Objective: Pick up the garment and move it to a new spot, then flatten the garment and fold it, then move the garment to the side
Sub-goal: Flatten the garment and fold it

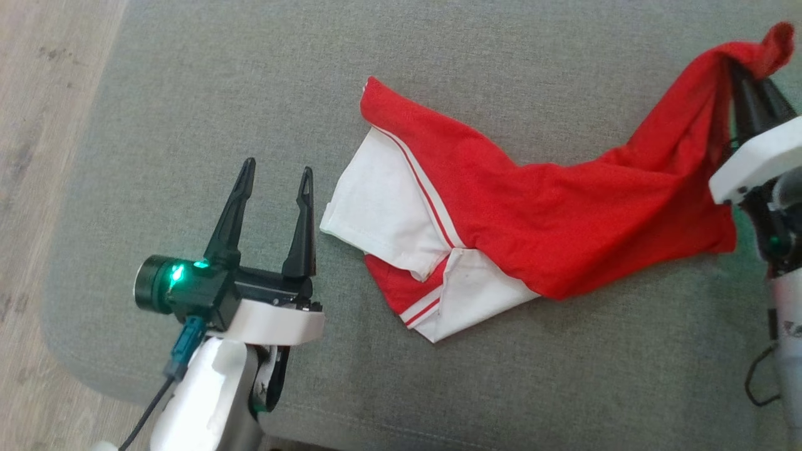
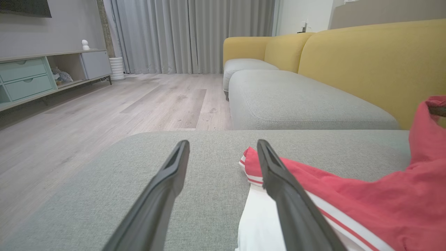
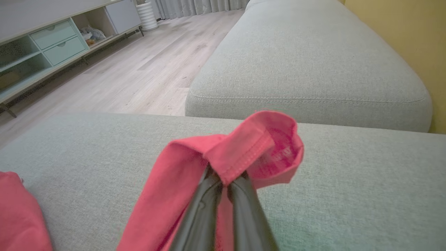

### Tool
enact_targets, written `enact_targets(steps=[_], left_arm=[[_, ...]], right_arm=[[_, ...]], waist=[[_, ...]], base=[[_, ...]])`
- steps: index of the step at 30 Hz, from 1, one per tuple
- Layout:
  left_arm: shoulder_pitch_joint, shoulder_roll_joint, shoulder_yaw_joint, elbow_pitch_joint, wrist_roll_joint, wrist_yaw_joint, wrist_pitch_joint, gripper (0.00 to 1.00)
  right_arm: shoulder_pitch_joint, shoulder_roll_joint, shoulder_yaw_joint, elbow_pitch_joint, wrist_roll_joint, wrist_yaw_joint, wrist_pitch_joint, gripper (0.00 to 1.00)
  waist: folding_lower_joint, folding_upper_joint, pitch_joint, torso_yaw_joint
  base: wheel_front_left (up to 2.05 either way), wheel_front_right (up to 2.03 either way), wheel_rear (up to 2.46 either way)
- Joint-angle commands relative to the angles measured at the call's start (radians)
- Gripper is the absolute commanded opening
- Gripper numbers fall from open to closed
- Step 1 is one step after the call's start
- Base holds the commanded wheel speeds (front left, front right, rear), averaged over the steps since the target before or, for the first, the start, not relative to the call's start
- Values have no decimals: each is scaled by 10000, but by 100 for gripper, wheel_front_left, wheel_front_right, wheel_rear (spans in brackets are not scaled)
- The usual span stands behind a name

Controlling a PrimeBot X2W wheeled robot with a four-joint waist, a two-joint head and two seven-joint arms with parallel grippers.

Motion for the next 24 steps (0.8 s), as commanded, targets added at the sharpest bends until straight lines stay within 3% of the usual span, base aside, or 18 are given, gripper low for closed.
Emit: enact_targets(steps=[1,5,9,14,24], left_arm=[[-281,109,351,-243,142,-30,-93,100],[-179,96,470,-125,193,-30,-93,100],[-34,155,616,-37,234,-16,-93,100],[134,310,809,32,259,22,-93,100],[581,681,1113,95,227,217,-66,100]], right_arm=[[-188,-161,275,-15,79,-7,-287,100],[-154,-84,317,590,60,-7,-1244,100],[274,14,157,193,-202,-7,-2180,100],[1244,373,-127,-1432,-939,-7,-2666,100],[4480,1878,-354,-4787,-1718,-7,-2106,100]], waist=[[-1,0,-17,-14],[-1,0,-191,-210],[-1,0,-420,-555],[-1,0,-699,-970],[-1,0,-1209,-1492]], base=[[0,0,0],[0,0,0],[0,0,0],[0,0,0],[0,0,0]])
